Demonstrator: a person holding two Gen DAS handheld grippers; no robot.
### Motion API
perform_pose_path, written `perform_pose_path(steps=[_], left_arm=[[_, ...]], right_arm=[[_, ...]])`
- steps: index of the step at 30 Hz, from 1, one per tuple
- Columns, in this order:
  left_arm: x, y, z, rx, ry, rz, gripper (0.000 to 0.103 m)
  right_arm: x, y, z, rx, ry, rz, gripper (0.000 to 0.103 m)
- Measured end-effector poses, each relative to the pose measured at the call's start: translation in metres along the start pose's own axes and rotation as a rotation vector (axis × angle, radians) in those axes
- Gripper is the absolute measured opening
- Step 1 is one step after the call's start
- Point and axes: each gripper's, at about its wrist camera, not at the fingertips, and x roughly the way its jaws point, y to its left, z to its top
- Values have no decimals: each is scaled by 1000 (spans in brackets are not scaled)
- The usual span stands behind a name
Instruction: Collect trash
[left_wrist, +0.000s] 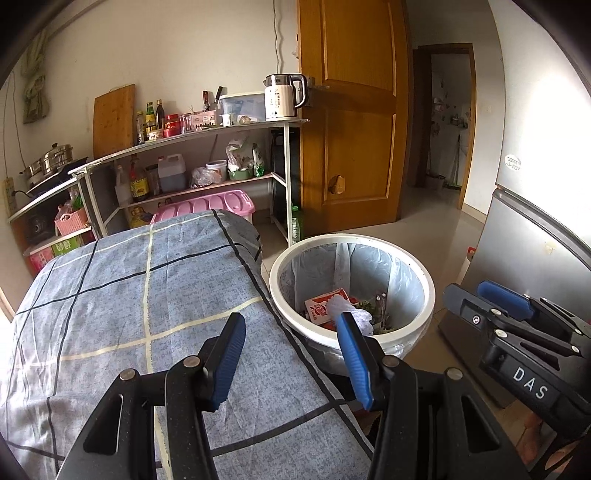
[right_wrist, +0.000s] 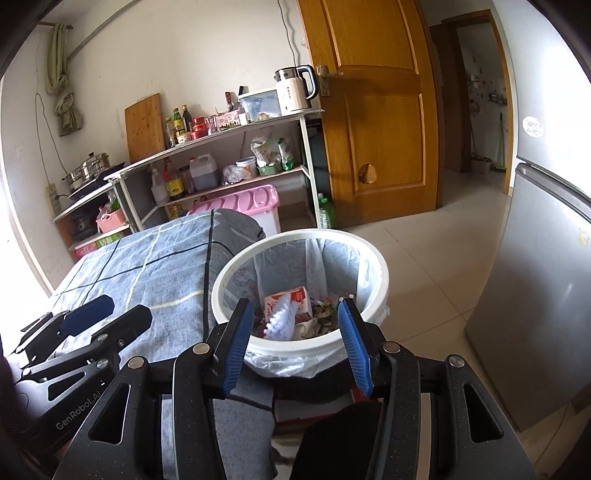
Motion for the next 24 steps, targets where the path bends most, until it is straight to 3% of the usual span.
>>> perform_pose_path(steps=[24], left_arm=[[-6,7,-11,-44,9,31,51]], right_arm=[[-6,8,-15,-14,-5,9,49]])
